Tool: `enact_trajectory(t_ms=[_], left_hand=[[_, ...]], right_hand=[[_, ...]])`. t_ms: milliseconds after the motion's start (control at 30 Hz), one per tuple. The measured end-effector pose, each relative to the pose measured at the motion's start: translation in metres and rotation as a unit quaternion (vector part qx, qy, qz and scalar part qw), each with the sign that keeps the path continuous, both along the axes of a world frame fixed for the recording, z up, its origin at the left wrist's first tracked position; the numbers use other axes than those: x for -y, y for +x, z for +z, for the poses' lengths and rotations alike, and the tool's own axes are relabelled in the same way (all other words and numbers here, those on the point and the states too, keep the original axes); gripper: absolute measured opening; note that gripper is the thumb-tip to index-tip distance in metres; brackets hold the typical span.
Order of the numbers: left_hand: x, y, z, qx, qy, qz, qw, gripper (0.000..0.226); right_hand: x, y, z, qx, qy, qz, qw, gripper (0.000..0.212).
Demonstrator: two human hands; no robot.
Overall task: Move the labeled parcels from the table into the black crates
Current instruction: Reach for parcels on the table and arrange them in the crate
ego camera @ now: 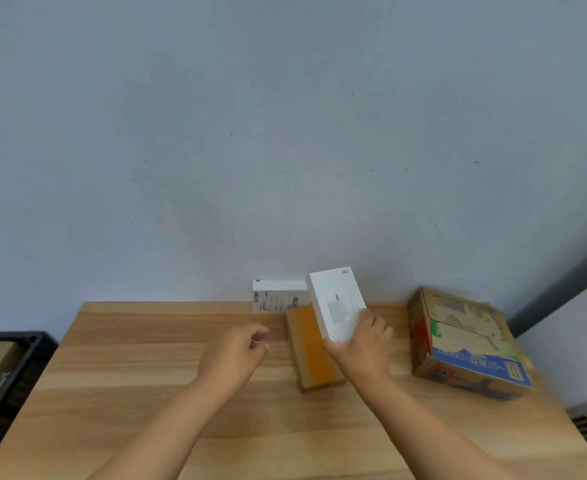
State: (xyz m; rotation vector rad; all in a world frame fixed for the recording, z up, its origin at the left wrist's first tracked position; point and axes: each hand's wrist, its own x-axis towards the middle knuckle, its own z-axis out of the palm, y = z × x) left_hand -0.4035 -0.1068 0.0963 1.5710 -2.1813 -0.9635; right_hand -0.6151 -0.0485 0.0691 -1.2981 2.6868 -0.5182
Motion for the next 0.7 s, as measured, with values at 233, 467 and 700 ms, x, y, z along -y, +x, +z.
enact_trajectory(t_ms=[233, 467, 700], left_hand=[[0.010, 0.021, 0.067, -0.105, -0.034, 0.040, 0.993, 0.035], [0.009, 0.075, 0.120, -0.282, -0.023, 0.117, 0.952, 0.020], [0.010, 0.130, 0.162, -0.325, -0.057, 0.105, 0.938, 0.024]], right_hand=[[0.010, 0.100, 0.063, -0.014, -0.177, 0.042, 0.983, 0.093], [0.004, 0.176, 0.119, 0.039, -0.206, 0.090, 0.974, 0.104], [0.009, 0.183, 0.176, 0.046, -0.240, 0.136, 0.960, 0.057]])
